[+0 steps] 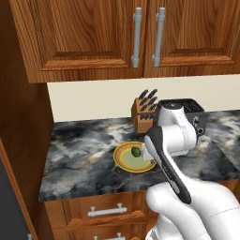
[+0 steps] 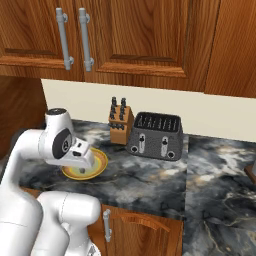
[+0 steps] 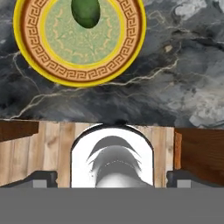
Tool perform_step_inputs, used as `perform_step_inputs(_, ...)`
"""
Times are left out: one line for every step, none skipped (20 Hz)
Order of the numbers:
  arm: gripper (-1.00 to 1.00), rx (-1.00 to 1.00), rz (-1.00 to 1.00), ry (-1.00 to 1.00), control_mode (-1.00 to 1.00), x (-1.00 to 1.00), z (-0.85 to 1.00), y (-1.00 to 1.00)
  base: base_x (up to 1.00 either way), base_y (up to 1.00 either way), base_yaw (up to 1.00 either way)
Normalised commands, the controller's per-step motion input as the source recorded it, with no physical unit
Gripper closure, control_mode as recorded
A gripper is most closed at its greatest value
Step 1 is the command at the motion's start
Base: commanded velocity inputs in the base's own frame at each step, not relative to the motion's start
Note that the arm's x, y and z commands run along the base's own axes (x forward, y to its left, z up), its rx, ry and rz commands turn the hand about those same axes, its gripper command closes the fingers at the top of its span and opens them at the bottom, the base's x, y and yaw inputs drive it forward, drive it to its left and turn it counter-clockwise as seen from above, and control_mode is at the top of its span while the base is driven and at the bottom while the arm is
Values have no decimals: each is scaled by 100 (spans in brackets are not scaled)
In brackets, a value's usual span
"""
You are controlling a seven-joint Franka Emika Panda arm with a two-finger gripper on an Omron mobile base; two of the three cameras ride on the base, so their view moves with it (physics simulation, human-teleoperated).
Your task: Pick avocado from the fridge and place it on the plate on the counter.
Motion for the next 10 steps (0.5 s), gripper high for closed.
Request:
perform_step_inputs(-100,-5,-7,0,-100,-37,15,-56,0,0,0)
perform_step_inputs(-100,-5,-6,1,-100,-18,15,-63,0,0,0)
perform_step_inputs(-100,-3,-3,0,-100,0,23,-87,0,0,0)
perform_step_inputs(-100,-1,-2,0,-100,0,27,-96,0,0,0)
perform_step_inputs(-100,0,-2,0,-100,0,31,-96,0,0,0)
perform_step_inputs(-100,0,-3,2,-100,0,35,-95,0,0,0)
perform_step_inputs(-100,0,-6,5,-100,0,37,-96,0,0,0)
perform_step_inputs(-100,0,-12,11,-100,0,47,-100,0,0,0)
perform_step_inputs(-100,5,-16,11,-100,0,44,-100,0,0,0)
perform_step_inputs(-100,7,-19,5,-100,0,24,-100,0,0,0)
